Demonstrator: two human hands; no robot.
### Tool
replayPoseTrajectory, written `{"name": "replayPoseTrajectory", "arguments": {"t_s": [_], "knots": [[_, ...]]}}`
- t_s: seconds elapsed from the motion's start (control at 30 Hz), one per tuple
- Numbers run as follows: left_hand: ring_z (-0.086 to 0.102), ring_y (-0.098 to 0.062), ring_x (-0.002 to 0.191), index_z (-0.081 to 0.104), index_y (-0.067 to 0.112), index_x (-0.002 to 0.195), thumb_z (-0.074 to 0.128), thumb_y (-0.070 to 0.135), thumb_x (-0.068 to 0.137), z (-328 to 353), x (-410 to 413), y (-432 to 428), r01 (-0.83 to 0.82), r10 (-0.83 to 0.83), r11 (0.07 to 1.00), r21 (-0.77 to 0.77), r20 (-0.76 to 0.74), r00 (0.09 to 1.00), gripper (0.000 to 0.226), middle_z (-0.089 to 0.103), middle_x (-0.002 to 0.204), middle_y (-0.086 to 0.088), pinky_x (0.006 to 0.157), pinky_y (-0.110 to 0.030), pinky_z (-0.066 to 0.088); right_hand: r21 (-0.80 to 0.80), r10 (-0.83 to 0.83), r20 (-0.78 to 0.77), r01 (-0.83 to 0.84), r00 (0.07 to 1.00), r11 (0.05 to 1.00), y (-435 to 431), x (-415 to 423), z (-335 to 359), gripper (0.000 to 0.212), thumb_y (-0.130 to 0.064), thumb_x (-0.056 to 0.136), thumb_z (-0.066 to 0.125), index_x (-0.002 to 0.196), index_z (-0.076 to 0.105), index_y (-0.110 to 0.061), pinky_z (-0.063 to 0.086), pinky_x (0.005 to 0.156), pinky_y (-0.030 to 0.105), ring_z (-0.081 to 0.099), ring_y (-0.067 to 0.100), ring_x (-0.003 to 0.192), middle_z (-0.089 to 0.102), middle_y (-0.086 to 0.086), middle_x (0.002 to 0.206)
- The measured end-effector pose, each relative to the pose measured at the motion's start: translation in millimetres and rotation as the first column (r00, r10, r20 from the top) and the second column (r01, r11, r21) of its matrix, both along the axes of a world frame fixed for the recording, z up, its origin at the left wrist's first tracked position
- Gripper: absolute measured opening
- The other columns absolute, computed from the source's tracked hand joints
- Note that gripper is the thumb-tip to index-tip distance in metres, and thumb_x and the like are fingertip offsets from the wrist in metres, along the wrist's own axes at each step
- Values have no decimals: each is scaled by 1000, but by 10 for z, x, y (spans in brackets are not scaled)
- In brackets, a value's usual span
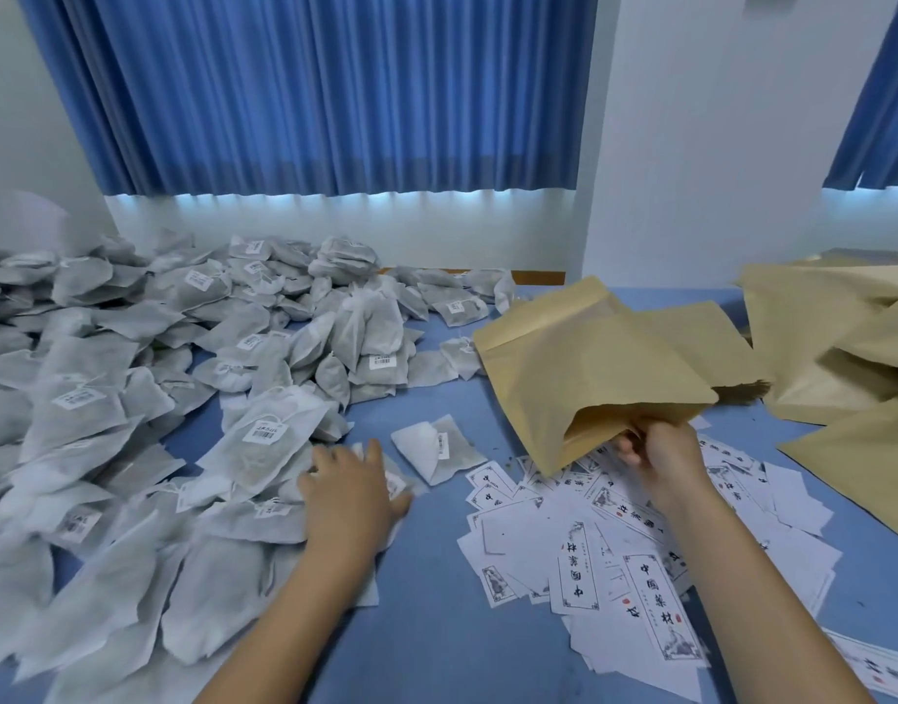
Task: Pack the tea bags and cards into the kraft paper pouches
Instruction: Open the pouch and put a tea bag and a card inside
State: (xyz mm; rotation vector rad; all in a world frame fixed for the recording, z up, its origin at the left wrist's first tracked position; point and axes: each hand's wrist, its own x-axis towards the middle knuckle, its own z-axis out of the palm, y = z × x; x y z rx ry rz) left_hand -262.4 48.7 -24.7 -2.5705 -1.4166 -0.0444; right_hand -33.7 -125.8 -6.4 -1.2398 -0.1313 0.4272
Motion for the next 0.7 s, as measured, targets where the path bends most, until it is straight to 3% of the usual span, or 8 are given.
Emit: {"name": "replayPoseTrajectory", "arguments": {"t_s": [0.1,0.23,0.33,0.4,0.47,0.5,0.57,0.7], "knots": [[43,-29,108,38,23,138,55,62,83,-21,105,119,180,-190,982,59,330,925,70,53,114,-10,78,-35,41,-15,-9,4,9,1000,1000,-8,23,-19,35,18,82,20,75,43,-6,25,35,20,36,12,42,39,7,57],[47,-29,96,49,24,125,71,57,70,194,295,121,227,-434,900,371,731,527,68,60,99,-8,76,-39,39,-44,-19,-5,18,1000,999,-4,60,-28,33,16,84,22,76,45,-6,28,35,21,38,14,44,41,7,56],[56,-24,94,40,30,119,64,68,64,401,553,54,284,-254,943,174,928,273,72,61,99,-2,73,-32,43,-21,-20,-30,19,999,1000,0,69,-24,33,16,86,23,76,46,-6,29,34,20,38,16,45,43,7,57],[57,-26,101,36,29,128,65,68,66,384,785,55,392,-108,915,-96,879,465,79,61,109,-6,77,-33,47,-22,-16,-33,15,999,1000,-3,56,-13,33,15,87,24,75,46,-6,30,35,20,39,16,46,44,7,57],[47,-31,117,26,30,141,60,72,70,224,972,42,363,-162,885,-291,539,826,89,49,126,-11,91,-41,44,-20,-14,-30,14,999,1000,-1,36,-2,32,14,88,26,76,48,-6,33,38,20,42,16,48,46,8,58],[42,-33,121,21,32,144,58,73,71,137,1022,27,327,-192,884,-334,378,906,91,42,131,-11,95,-45,41,-13,-20,-35,20,999,1000,-1,29,-4,32,14,89,27,76,48,-5,35,41,20,42,15,48,47,8,59],[41,-33,120,21,35,144,57,74,72,18,1112,26,275,-195,903,-330,255,947,89,37,134,-11,93,-46,41,27,-24,-52,25,998,999,0,25,-5,32,13,89,28,76,48,-8,36,45,19,41,13,47,45,6,60],[43,-30,108,41,30,132,65,50,78,-39,1136,-73,276,-197,943,-183,359,912,62,42,120,-9,78,-38,46,194,-27,-61,38,998,980,-6,13,50,27,7,97,32,82,46,-10,39,41,15,41,12,51,43,5,67]]}}
